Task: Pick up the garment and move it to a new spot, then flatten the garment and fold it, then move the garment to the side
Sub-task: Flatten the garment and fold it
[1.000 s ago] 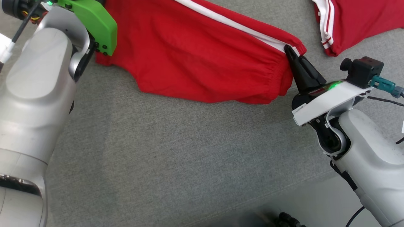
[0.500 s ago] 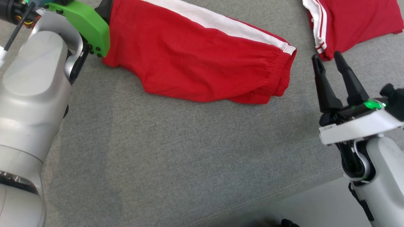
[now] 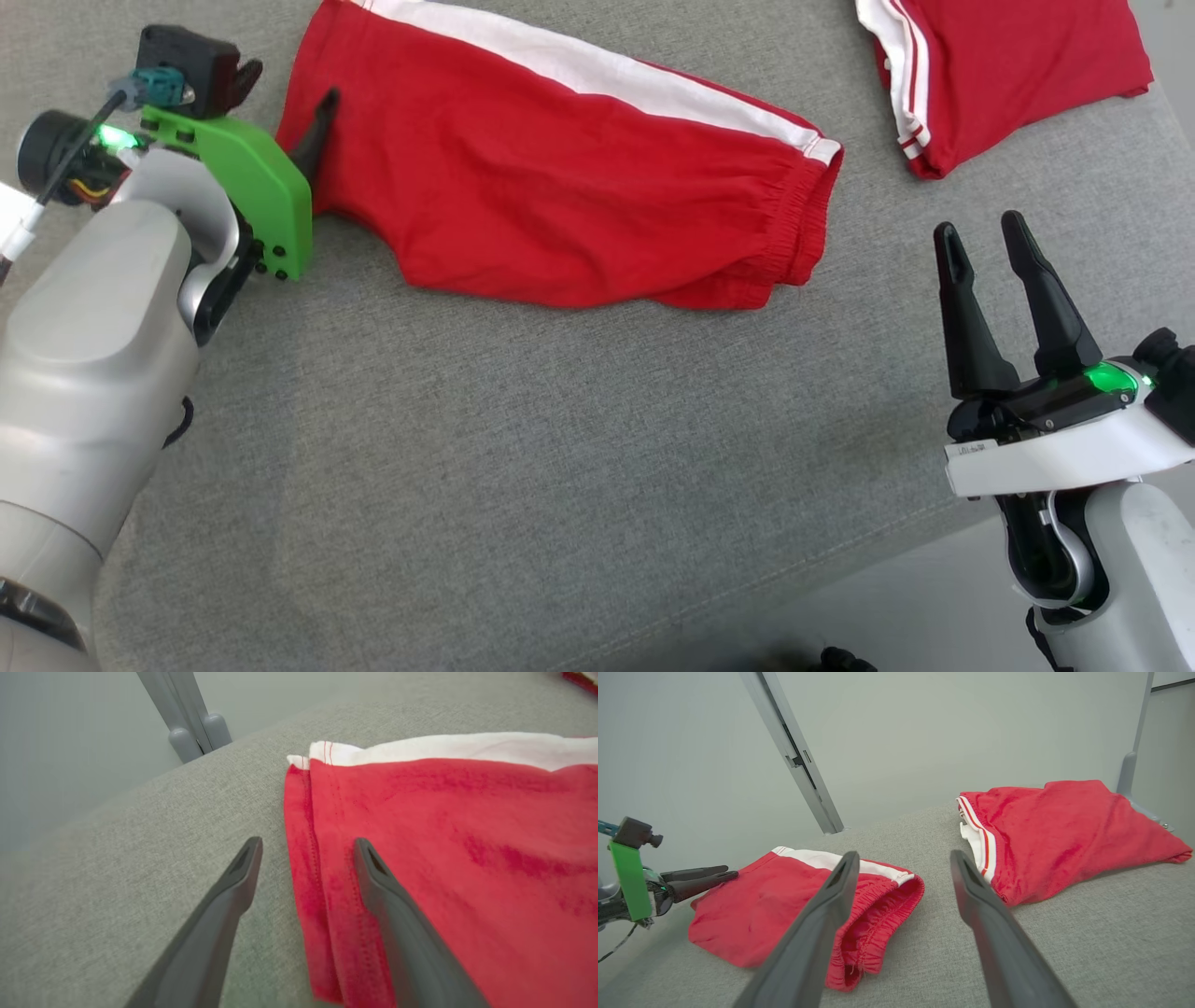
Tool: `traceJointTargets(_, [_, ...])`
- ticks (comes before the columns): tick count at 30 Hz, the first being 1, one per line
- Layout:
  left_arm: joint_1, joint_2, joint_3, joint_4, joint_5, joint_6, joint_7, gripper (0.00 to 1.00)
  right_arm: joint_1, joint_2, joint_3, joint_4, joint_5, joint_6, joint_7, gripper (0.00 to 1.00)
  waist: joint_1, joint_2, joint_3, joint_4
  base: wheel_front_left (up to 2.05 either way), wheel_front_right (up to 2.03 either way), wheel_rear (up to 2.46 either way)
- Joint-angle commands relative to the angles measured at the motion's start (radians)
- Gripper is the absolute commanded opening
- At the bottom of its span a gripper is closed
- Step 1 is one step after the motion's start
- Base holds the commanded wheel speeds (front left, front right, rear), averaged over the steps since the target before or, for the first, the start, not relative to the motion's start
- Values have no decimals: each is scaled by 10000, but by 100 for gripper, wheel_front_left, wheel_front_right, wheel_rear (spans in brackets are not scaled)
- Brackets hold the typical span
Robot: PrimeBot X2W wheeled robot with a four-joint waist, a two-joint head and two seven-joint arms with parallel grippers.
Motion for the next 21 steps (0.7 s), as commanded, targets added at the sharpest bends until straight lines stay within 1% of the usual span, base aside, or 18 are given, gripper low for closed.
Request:
traceJointTargets(1, [234, 123, -118, -44, -184, 29, 150, 100, 34, 59, -1, -45, -51, -14, -24, 100, 0, 0, 15, -26, 0, 0, 0])
traceJointTargets(5, [390, 264, -387, -9, -551, 29, 404, 100, -28, 85, -26, 3, -89, -14, -24, 100, 0, 0, 41, -36, 0, 0, 0])
traceJointTargets(8, [618, 122, -348, -36, -1071, 29, 582, 100, -101, 81, 11, 57, -95, -14, -24, 100, 0, 0, 37, -52, 0, 0, 0])
traceJointTargets(9, [672, 110, -429, -71, -1201, 29, 698, 97, -123, 86, 16, 70, -89, -14, -24, 100, 0, 0, 30, -57, 0, 0, 0])
traceJointTargets(10, [735, 107, -522, -93, -1274, 29, 791, 68, -124, 84, 17, 83, -84, -14, -24, 100, 0, 0, 17, -58, 0, 0, 0])
traceJointTargets(11, [804, 117, -601, -121, -1373, 29, 873, 26, -110, 74, 19, 103, -82, -14, -24, 100, 0, 0, -2, -54, 0, 0, 0])
traceJointTargets(12, [833, 135, -636, -143, -1461, 29, 901, 0, -103, 65, 26, 124, -86, -14, -24, 100, 0, 0, -24, -49, 0, 0, 0])
traceJointTargets(16, [862, 73, -741, -395, -1878, 29, 832, 0, -24, 49, -22, 183, -78, -14, -24, 100, 0, 0, -191, 44, 0, 0, 0])
traceJointTargets(21, [882, 58, -667, -582, -2334, 29, 324, 0, 95, 31, 23, 248, -79, -14, -24, 100, 0, 0, -557, 320, 0, 0, 0])
